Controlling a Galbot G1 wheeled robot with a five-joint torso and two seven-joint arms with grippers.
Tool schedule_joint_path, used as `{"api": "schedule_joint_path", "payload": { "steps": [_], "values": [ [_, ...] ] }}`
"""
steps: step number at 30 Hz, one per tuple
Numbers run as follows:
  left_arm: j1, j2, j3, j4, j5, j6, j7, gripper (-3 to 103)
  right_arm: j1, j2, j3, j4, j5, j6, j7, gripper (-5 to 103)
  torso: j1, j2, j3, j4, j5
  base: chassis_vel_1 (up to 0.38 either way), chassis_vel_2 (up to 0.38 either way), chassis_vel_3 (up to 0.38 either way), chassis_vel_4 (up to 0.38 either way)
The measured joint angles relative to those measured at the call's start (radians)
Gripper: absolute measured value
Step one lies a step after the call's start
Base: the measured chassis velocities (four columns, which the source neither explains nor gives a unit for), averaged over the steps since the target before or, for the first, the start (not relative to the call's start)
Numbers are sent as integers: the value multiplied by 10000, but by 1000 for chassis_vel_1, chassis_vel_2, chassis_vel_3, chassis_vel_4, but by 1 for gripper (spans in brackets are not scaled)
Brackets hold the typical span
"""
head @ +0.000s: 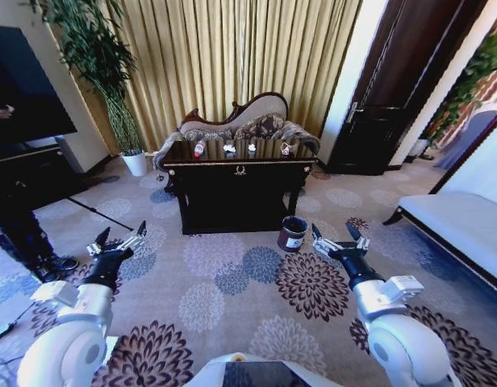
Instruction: Move to the front of the table and place the trash on the table into the trash bin.
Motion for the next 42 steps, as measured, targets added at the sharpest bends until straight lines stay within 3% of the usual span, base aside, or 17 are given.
{"api": "schedule_joint_path", "payload": {
  "steps": [42],
  "values": [
    [116, -97, -11, -88, 19, -117, 155, 100, -102, 42, -23, 5, -100, 23, -58, 100, -1, 1, -1, -1, 1, -179, 181, 177, -182]
  ]
}}
